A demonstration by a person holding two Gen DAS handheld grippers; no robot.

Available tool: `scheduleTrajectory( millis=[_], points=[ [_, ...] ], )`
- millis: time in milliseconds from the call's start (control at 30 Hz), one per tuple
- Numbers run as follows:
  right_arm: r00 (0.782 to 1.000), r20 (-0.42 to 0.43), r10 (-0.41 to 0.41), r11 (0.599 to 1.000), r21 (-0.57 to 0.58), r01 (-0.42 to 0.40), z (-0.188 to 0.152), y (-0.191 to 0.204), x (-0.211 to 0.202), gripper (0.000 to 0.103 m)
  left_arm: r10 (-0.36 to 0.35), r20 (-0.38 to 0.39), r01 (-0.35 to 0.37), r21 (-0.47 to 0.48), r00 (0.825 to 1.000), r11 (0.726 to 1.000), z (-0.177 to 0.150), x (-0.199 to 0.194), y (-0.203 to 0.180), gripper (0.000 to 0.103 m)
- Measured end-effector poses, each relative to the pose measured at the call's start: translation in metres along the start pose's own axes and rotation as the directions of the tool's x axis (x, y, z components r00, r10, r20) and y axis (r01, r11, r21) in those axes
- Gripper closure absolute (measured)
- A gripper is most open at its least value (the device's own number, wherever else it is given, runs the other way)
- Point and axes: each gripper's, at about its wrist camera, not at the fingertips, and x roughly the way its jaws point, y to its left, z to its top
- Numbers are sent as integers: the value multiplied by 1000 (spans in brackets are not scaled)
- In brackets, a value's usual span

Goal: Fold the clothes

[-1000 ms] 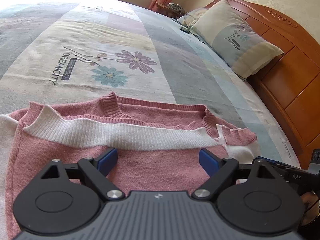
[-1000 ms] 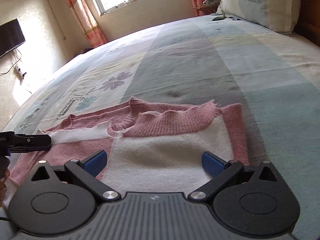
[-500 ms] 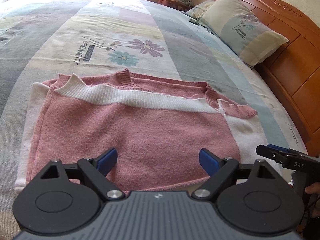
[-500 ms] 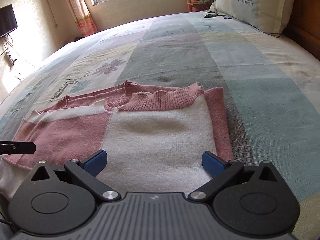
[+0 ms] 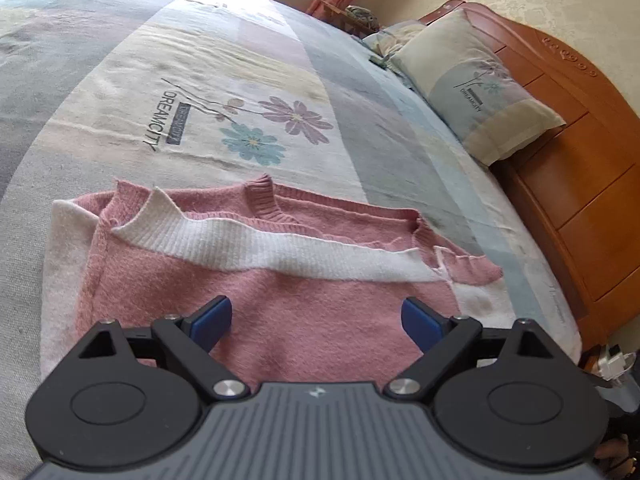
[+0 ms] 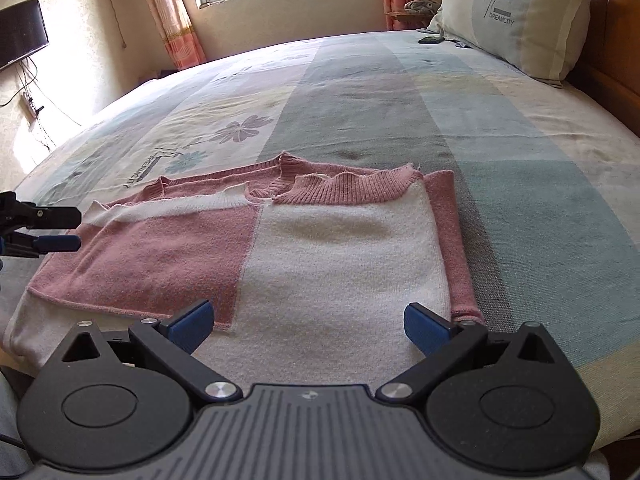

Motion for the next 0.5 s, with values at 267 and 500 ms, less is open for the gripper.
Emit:
scheduleTrajectory(
  millis=[267, 500],
  points=[
    [998, -66, -14, 1000, 18, 15, -9, 2, 8, 0, -17, 13, 16, 40, 1000, 999, 10, -43, -2, 11],
    [995, -78, -55, 998, -25, 53, -15, 9, 18, 0, -199, -123, 192, -68, 972, 979, -59, -80, -7, 10]
  ],
)
